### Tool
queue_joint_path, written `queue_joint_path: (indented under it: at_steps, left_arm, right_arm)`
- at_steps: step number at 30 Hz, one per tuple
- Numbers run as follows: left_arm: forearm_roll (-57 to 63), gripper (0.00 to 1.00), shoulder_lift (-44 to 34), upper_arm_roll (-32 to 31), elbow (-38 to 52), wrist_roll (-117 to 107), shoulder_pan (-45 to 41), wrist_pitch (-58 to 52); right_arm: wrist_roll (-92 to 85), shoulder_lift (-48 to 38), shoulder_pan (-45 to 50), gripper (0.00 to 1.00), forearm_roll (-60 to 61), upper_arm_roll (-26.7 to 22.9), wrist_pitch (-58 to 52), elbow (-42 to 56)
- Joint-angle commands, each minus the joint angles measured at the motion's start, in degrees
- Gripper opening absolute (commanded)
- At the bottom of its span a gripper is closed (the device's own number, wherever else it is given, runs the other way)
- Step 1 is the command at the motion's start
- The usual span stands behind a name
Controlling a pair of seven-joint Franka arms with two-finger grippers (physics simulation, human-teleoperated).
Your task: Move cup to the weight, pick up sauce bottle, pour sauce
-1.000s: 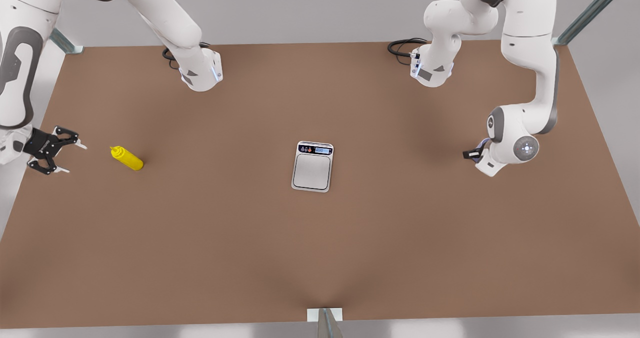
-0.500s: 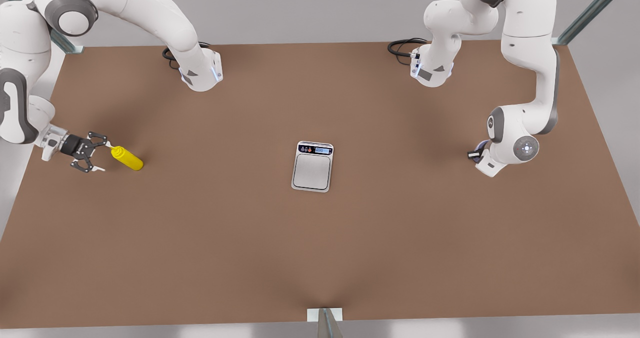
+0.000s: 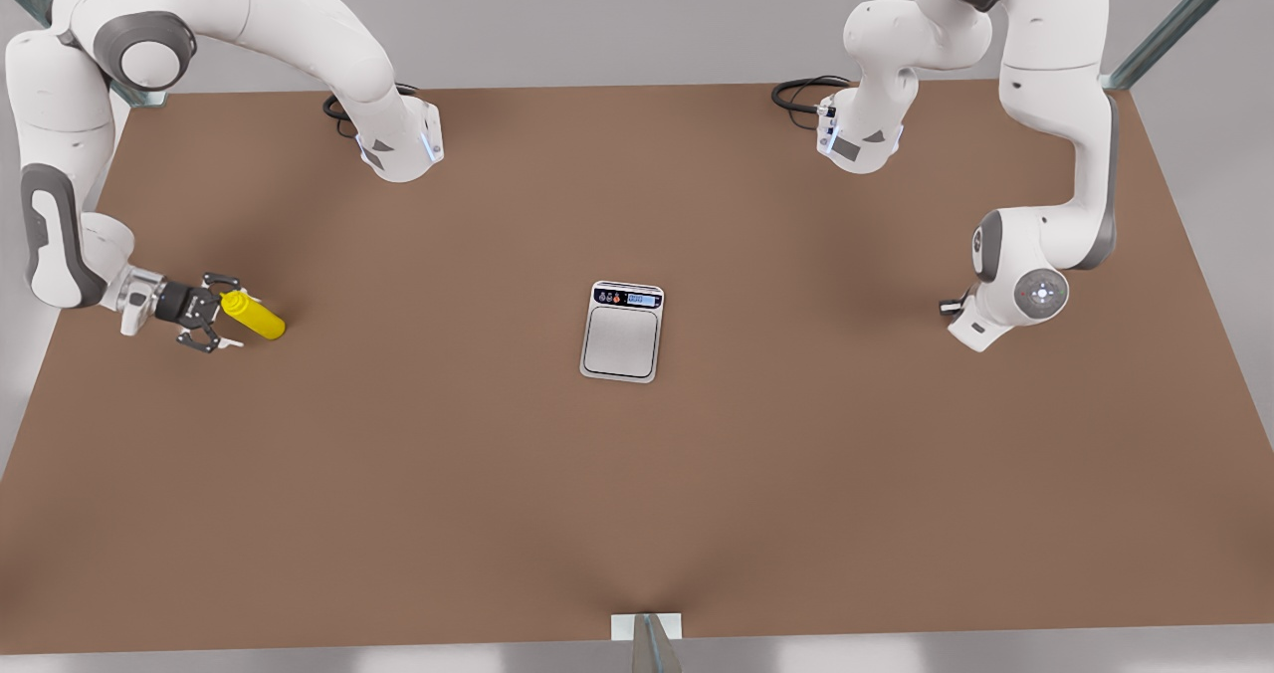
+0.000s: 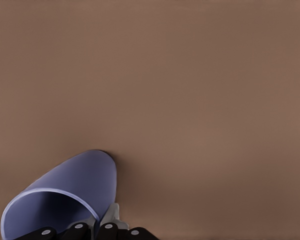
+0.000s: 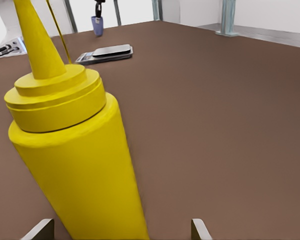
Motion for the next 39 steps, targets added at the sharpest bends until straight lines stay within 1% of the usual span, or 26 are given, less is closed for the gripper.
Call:
queue_joint_path:
  at_steps: [1,7,13,16,17,18,19,21,25,26,28,35,39]
  left_arm:
    - [-5.85,0.21,-0.32,-0.09,0.00,0.30,0.01,-0.05]
    - [-6.82,0.21,-1.55,-0.79,0.18,0.30,0.01,4.16]
    - [-12.88,0.21,-1.55,-4.75,1.49,0.30,-0.16,5.40]
    - [-15.78,0.21,-1.37,-5.19,2.28,0.22,-2.18,5.40]
    - [-16.14,0.21,-1.37,-5.19,2.55,0.22,-2.98,5.31]
    - [-18.33,0.21,-1.29,-5.19,2.72,-0.31,-4.12,5.13]
    - [-19.12,0.21,-0.93,-5.19,3.16,-0.66,-5.35,5.05]
    - [-20.71,0.21,-1.11,-5.19,3.60,-0.93,-6.58,4.78]
    - [-20.88,0.21,-1.46,-6.59,4.66,-2.94,-9.31,5.22]
    - [-20.97,0.21,-0.93,-8.44,5.80,-6.81,-10.00,4.87]
    - [-20.97,0.21,-0.85,-8.62,6.24,-10.33,-12.99,5.22]
    - [-21.06,0.21,3.81,-9.14,14.76,-25.01,-21.26,2.76]
    - [-21.15,0.21,6.36,-11.69,19.77,-32.48,-22.75,1.00]
  right_arm:
    - [-0.08,0.15,0.00,1.00,0.00,0.09,-0.04,0.11]
    - [-3.78,1.03,1.05,1.00,-0.09,0.10,-1.97,0.03]
    - [-3.78,1.99,1.23,1.00,-0.09,0.53,-2.59,-0.15]
    - [-3.78,2.08,1.05,1.00,0.00,0.45,-3.64,-0.15]
    - [-3.69,2.17,1.14,0.84,0.00,0.53,-3.73,-0.15]
    - [-3.69,2.17,1.14,0.76,0.00,0.53,-3.73,-0.15]
    - [-3.60,2.17,1.14,0.74,-0.09,0.53,-3.73,-0.06]
    - [-3.60,2.17,1.14,0.66,-0.09,0.53,-3.73,-0.06]
    - [-3.42,2.17,1.05,0.65,0.00,0.45,-3.64,-0.06]
    - [-3.34,2.17,1.05,0.65,0.00,0.45,-3.73,-0.06]
    - [-2.98,2.17,1.05,0.63,0.00,0.53,-3.73,0.03]
    - [-1.84,1.99,1.05,0.58,0.18,0.53,-3.91,0.47]
    - [-1.49,1.73,1.05,0.56,0.26,0.62,-4.08,0.64]
